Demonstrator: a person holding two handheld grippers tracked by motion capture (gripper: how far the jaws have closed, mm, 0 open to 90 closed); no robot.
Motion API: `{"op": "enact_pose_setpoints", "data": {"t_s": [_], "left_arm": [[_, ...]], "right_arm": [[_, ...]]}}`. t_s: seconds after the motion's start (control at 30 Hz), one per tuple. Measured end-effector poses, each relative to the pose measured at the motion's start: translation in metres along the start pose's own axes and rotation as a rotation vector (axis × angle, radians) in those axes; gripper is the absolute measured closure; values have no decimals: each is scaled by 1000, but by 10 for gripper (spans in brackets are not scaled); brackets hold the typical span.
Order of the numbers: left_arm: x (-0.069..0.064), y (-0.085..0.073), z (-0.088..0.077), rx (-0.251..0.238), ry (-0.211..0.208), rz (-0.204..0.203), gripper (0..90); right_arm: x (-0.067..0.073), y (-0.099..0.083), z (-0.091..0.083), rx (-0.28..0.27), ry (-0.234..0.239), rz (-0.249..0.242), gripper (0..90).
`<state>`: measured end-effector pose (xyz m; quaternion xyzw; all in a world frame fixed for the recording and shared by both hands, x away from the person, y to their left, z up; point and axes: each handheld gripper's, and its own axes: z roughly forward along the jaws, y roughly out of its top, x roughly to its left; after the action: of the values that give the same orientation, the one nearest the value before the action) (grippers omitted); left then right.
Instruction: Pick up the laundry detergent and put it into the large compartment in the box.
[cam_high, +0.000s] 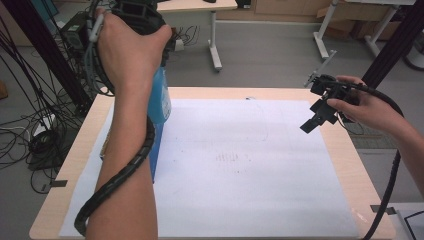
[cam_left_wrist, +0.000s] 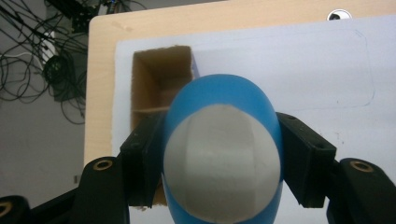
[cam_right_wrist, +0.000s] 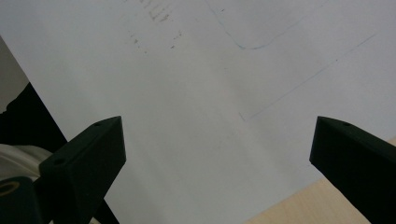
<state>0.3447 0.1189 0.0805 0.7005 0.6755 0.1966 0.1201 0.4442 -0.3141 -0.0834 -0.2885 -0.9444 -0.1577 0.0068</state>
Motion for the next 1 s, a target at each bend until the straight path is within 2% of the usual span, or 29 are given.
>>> {"op": "enact_pose_setpoints", "data": {"t_s": [0.07, 0.2, 0.33, 0.43, 0.6, 0.77, 0.9, 0.93, 0.97, 1.0], "left_arm": [[3, 0, -2, -2, -2, -5, 384], [18, -2, -9, -11, -7, -36, 384], [26, -4, -13, -12, 33, -57, 384], [31, -6, -11, -11, 39, -66, 384], [44, -12, 0, 3, 53, -91, 384], [50, -16, 9, 17, 62, -104, 383], [60, -22, 24, 26, 55, -122, 384], [63, -25, 32, 32, 55, -127, 384], [63, -25, 32, 32, 55, -127, 384], [65, -26, 40, 39, 57, -128, 384]], "right_arm": [[1, 1, 0, 1, -2, -1, 35], [4, 4, -2, 1, -6, -4, 35], [7, 5, -5, -7, -9, -7, 35], [8, 6, -5, -4, -10, -6, 35], [7, 6, -3, -3, -8, -4, 35], [5, 5, -2, -8, -10, 3, 35], [5, 5, -1, -3, -10, 3, 35], [5, 5, 0, -6, -9, 2, 35], [5, 5, 0, -6, -9, 2, 35], [5, 5, 1, -4, -9, 4, 35]]}}
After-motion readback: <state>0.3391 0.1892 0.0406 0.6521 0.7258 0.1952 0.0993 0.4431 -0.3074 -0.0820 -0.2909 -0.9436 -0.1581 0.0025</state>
